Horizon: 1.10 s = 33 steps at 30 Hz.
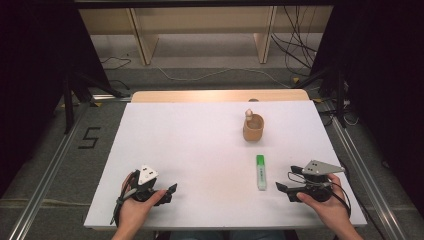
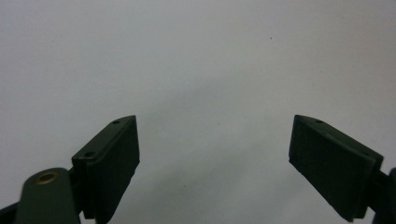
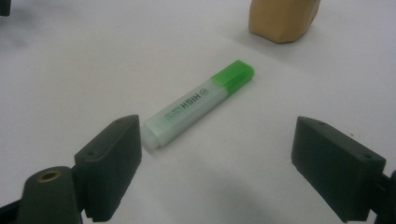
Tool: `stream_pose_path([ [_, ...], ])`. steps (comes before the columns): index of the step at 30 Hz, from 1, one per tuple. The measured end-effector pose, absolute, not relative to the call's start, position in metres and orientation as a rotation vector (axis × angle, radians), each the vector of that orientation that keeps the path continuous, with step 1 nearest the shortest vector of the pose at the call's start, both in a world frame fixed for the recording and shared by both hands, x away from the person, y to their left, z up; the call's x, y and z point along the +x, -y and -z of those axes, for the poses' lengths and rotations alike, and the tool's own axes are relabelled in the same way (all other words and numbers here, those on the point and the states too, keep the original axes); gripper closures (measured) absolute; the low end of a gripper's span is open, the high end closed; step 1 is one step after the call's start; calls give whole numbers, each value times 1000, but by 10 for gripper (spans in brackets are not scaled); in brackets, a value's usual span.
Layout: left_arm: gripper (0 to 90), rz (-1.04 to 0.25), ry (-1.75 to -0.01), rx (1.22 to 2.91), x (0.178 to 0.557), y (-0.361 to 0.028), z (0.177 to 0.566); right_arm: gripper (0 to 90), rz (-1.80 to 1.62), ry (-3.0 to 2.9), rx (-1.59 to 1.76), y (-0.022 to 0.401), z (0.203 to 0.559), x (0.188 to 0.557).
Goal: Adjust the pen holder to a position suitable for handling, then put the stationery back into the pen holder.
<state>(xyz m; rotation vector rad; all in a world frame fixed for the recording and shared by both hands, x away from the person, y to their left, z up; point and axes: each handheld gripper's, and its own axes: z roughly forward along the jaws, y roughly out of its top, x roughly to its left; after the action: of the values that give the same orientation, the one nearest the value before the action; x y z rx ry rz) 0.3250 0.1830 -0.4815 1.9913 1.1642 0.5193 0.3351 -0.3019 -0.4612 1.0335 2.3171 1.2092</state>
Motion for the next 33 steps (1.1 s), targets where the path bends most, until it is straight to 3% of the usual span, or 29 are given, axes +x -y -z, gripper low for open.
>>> stream_pose_path([
  [14,162,-508,-1168,1984,323,-185,482,173,-1219,-2309,1031,298,459,339],
  [20,162,-511,-1166,1983,324,-184,482,224,-1221,-2303,1021,299,457,337],
  [24,162,-512,-1160,1983,324,-182,481,306,-1210,-2295,994,295,453,336],
  [27,162,-506,-1161,1981,325,-181,482,442,-1197,-2342,950,289,451,338],
  [29,162,-502,-1159,1987,326,-181,481,586,-1170,-2421,877,284,452,341],
  [33,163,-510,-1155,1987,326,-179,480,723,-1099,-2533,764,268,453,345],
])
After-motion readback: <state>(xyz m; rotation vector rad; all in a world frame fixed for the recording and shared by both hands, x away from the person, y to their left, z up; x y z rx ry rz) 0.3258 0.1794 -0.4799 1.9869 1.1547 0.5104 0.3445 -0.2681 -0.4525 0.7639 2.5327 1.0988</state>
